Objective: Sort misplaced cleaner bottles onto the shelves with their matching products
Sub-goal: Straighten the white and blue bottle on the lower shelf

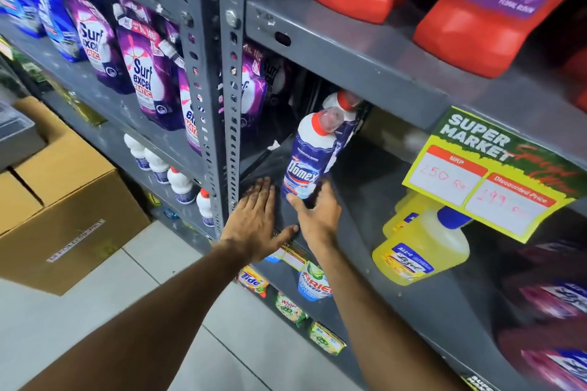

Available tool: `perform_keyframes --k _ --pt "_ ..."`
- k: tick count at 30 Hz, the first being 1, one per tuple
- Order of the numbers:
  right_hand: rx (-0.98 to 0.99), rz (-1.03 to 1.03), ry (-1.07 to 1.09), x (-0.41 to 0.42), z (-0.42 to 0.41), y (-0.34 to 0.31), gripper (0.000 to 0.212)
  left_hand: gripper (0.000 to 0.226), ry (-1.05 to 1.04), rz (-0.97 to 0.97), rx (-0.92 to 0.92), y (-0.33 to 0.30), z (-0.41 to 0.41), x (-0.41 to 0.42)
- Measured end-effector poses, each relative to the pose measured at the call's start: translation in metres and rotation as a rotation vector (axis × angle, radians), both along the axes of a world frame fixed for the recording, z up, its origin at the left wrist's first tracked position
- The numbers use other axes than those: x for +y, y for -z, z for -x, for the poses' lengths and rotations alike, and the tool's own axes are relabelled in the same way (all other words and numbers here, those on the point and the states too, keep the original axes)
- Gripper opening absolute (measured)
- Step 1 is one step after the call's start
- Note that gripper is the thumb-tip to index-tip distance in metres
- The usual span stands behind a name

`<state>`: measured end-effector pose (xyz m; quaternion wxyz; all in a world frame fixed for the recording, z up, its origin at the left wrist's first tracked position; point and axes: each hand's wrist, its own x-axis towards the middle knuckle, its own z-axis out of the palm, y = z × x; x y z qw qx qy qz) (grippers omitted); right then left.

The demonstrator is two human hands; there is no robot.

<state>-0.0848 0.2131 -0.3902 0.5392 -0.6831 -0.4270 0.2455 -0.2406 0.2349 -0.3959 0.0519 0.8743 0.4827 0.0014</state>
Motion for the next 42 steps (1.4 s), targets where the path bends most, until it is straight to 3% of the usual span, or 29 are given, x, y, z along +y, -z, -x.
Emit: perform_keyframes --k 23,42 --pt "0.145 0.0 -0.028 -0.003 -0.001 0.011 0.052 0.109 -0.001 -0.006 -0.03 0.001 -0.001 0.0" --pt "0.101 0.043 -0.046 -0.005 -0.001 0.007 0.061 0.109 -0.001 0.015 -0.022 0.002 0.0 0.0"
